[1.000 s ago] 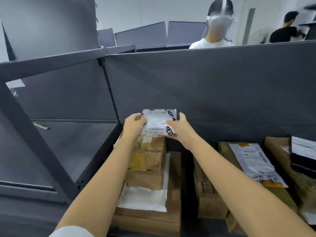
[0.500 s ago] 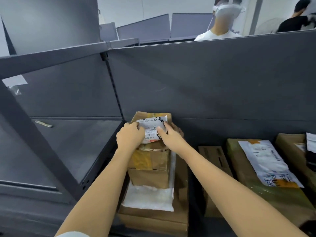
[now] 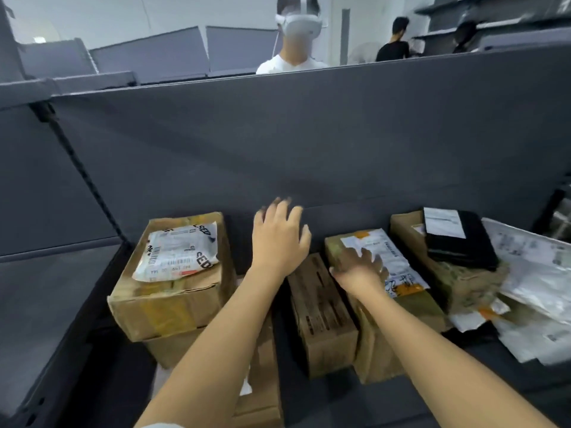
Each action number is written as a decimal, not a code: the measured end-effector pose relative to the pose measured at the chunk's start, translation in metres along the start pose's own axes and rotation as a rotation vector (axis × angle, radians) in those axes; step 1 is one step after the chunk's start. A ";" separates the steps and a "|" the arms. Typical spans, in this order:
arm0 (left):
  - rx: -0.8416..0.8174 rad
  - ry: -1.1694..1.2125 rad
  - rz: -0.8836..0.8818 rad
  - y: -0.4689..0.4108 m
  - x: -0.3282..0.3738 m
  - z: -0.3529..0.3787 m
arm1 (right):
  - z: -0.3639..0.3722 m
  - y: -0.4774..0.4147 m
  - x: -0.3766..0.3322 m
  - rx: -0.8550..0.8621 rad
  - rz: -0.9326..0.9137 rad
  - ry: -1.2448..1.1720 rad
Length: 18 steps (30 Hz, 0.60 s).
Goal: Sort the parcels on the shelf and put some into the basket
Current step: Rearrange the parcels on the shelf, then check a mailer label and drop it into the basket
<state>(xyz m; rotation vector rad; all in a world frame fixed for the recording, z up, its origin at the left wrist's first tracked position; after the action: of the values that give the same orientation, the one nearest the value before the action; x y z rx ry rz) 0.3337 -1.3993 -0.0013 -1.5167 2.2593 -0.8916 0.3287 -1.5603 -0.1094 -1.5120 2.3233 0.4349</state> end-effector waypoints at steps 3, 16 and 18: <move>-0.182 0.067 -0.023 0.013 0.018 0.036 | -0.002 -0.003 0.059 -0.059 0.117 0.132; -0.626 0.817 -0.700 0.062 0.067 0.112 | -0.001 0.014 0.077 0.045 -0.148 0.361; -0.599 0.902 -0.849 0.064 0.074 0.118 | 0.001 0.020 0.076 0.006 -0.147 0.140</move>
<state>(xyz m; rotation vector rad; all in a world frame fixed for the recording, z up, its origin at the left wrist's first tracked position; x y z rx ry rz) 0.3203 -1.4898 -0.1245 -2.9482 2.5667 -1.4001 0.2818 -1.6147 -0.1421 -1.7468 2.2926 0.2927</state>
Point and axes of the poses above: each hand's wrist, its own y-axis away from the middle knuckle, its own z-axis out of the palm, x = y × z, the point moved 5 cm from there along -y, towards the middle knuckle, and after that the axes turned 6 degrees about x, right-handed, at the moved point
